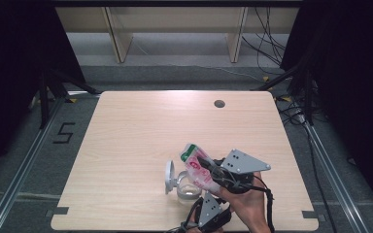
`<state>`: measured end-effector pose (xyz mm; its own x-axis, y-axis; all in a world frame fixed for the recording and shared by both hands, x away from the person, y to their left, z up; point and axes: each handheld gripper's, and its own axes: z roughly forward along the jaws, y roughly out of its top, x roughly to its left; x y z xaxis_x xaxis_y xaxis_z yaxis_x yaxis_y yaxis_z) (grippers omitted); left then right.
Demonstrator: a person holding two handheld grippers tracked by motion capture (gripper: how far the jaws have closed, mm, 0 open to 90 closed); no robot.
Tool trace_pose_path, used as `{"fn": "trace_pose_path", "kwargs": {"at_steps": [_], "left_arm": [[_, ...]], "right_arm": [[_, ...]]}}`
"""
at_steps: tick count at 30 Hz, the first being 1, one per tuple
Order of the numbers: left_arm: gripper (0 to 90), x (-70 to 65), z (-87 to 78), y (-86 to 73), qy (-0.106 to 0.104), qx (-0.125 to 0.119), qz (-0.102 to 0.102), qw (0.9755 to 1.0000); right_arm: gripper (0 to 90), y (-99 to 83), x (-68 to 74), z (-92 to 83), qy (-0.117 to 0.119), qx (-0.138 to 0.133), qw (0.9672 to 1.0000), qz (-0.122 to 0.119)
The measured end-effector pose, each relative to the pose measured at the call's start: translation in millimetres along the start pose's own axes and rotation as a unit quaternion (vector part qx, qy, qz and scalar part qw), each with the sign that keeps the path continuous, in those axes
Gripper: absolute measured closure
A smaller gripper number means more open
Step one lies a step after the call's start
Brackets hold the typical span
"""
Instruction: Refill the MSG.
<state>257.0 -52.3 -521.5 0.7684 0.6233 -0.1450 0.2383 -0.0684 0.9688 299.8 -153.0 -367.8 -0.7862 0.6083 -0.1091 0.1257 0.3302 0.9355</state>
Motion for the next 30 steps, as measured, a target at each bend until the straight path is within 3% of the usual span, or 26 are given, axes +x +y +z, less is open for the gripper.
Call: {"fn": "trace_pose_path", "kwargs": {"at_steps": [5,7,8,11,12,14,15,21,24,25,27,30], "left_arm": [[73.3,-0.4,1.0,1.1,0.000,0.000,-0.001,1.0000],[73.5,0.7,1.6,2.0,-0.002,0.001,0.001,1.0000],[73.6,0.9,2.2,2.2,-0.003,-0.001,0.000,1.0000],[73.6,-0.3,2.0,3.4,0.002,0.001,0.000,1.0000],[73.6,0.3,2.3,3.4,0.001,-0.001,-0.001,1.0000],[73.7,0.9,3.2,3.6,-0.004,-0.003,-0.008,1.0000],[73.7,0.6,2.6,3.9,-0.002,0.002,-0.010,0.9999],[73.8,0.5,2.3,3.9,-0.006,-0.005,-0.008,0.9999],[73.8,0.6,2.2,4.4,-0.004,-0.004,-0.008,1.0000],[73.9,0.6,2.8,4.1,-0.005,-0.005,-0.009,0.9999],[73.9,0.5,2.4,4.0,-0.007,-0.004,-0.009,0.9999],[74.0,1.0,2.3,6.1,-0.004,-0.009,-0.004,0.9999]], "right_arm": [[90.0,0.1,0.5,0.7,0.002,0.001,1.0000,0.005],[90.0,0.0,1.3,1.7,-0.008,-0.004,0.9999,0.014],[90.0,0.9,-1.0,1.8,-0.002,-0.004,1.0000,-0.003],[90.0,1.8,0.8,2.3,-0.006,-0.002,1.0000,0.002],[90.0,2.6,-0.2,2.5,-0.011,-0.001,0.9999,-0.011],[90.0,3.0,2.3,3.4,-0.007,0.001,0.9999,-0.008],[90.0,4.0,2.2,3.5,-0.008,0.007,0.9998,-0.020],[90.0,4.2,5.1,5.0,-0.002,0.009,0.9998,-0.016],[90.0,4.7,6.6,6.0,-0.011,0.003,0.9999,-0.011],[90.0,5.1,6.3,6.8,-0.002,0.008,0.9998,-0.020],[90.0,4.8,6.4,7.9,-0.009,0.008,0.9995,-0.030],[90.0,6.3,4.6,5.7,0.003,0.005,0.9999,-0.016]]}}
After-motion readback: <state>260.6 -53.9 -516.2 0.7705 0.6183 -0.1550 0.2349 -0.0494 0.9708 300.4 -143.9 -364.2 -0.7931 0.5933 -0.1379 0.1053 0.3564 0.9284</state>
